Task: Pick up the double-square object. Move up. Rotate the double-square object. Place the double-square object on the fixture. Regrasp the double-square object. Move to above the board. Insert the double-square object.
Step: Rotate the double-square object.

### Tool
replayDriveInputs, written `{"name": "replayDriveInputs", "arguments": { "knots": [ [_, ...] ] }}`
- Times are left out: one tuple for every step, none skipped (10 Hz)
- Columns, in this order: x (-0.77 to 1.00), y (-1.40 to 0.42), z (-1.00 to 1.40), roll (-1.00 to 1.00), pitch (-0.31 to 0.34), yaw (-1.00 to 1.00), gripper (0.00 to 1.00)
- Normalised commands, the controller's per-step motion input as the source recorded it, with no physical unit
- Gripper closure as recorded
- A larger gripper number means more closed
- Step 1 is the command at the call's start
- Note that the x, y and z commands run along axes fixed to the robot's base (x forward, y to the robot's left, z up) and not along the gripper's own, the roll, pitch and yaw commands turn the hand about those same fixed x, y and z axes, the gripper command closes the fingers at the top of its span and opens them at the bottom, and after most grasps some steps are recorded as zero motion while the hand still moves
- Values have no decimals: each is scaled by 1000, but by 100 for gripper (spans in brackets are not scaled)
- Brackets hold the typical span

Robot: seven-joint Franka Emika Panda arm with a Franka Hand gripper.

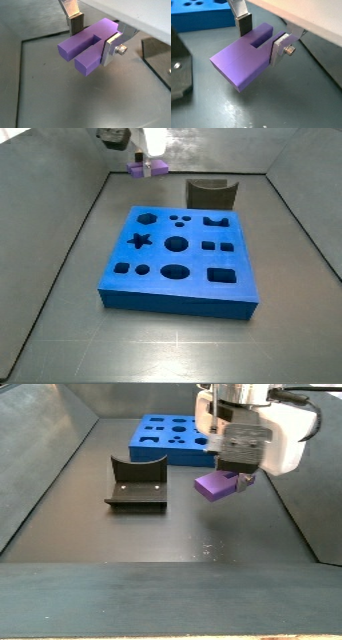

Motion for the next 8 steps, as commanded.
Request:
{"name": "replayDriveInputs", "arguments": {
  "knots": [
    [22, 18, -34, -1, 6, -1000, 100],
    [22, 18, -34, -1, 6, -1000, 100],
    [21, 18, -34, -1, 7, -1000, 100],
    [21, 18, -34, -1, 7, -1000, 100],
    [21, 18, -34, -1, 7, -1000, 100],
    [21, 18, -34, -1, 8, -1000, 100],
    [21, 18, -34, -1, 8, -1000, 100],
    [21, 18, -34, -1, 8, -1000, 100]
  ]
}}
